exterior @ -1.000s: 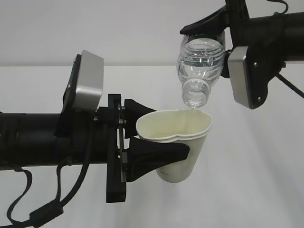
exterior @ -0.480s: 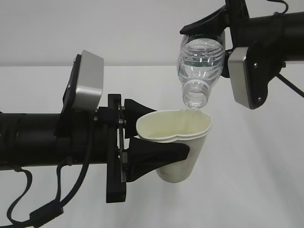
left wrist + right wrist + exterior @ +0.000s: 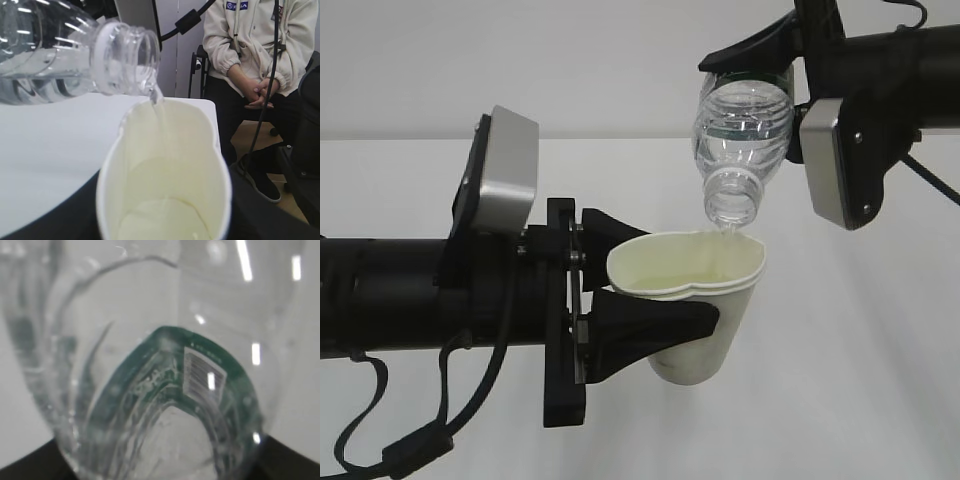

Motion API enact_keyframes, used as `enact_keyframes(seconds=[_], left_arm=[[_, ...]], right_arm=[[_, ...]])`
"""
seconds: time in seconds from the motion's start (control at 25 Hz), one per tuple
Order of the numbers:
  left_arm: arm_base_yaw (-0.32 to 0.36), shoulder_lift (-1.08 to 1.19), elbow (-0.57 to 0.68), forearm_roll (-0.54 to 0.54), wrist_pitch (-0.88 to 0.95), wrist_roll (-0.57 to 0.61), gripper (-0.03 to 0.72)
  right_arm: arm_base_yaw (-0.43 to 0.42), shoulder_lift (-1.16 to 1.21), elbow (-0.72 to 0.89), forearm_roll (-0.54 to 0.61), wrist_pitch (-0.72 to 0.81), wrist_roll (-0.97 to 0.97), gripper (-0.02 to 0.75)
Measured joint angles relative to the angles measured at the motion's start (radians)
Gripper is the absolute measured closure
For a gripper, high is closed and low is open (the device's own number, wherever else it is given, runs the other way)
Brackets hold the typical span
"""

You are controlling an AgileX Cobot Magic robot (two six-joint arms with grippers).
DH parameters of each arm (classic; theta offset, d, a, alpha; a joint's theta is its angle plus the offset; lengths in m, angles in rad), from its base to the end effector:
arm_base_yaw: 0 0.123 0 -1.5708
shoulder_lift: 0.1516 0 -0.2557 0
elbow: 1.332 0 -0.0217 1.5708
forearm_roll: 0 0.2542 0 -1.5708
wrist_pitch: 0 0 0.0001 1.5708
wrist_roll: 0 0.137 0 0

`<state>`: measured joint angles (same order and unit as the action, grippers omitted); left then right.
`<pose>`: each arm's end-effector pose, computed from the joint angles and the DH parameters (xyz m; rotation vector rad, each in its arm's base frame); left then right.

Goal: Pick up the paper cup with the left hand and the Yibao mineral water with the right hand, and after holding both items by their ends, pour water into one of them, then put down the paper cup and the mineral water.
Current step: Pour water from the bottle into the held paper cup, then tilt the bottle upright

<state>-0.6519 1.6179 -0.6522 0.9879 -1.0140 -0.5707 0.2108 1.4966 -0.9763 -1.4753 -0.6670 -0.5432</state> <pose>0.1994 -0.2743 0.1769 1.1879 1.3534 -1.0712 0.3351 0.1579 0.2531 -1.8415 0.4401 -0.5943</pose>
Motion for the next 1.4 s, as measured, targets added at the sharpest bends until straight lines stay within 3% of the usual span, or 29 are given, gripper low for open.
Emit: enact_keyframes(seconds=[1.4], left_arm=[[0.0,0.0,0.0,0.0,0.002,0.0,0.314]], right_arm=[[0.0,0.0,0.0,0.002,0.0,-0.024,0.303]])
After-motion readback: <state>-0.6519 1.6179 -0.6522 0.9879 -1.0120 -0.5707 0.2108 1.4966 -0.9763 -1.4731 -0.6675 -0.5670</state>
